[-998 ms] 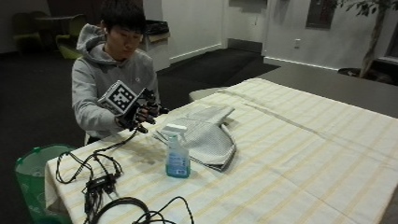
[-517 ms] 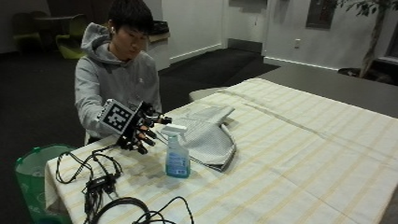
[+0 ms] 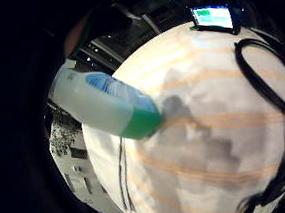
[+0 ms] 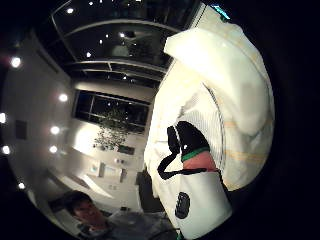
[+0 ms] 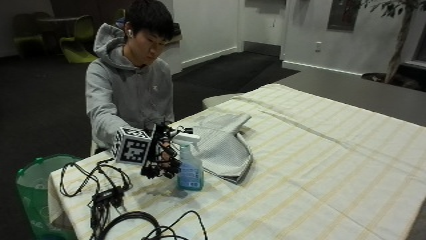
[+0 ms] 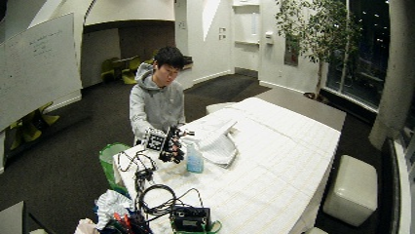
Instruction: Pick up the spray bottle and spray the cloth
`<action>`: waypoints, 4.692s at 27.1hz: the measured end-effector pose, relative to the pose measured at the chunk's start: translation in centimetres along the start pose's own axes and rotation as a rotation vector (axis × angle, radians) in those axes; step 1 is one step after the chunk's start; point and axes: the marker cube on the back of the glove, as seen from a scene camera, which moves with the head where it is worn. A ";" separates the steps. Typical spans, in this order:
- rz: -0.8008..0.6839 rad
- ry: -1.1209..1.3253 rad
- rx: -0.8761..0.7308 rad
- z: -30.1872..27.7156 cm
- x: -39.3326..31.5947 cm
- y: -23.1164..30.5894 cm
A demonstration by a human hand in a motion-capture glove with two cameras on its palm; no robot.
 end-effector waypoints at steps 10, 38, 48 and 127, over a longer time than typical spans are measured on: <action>0.053 -0.270 0.075 2.9 0.4 -2.2; -0.096 -0.054 -0.007 6.1 -3.0 -5.6; -0.293 0.271 -0.266 5.7 -11.8 -4.0; -0.463 -0.471 -0.342 22.3 -32.3 13.5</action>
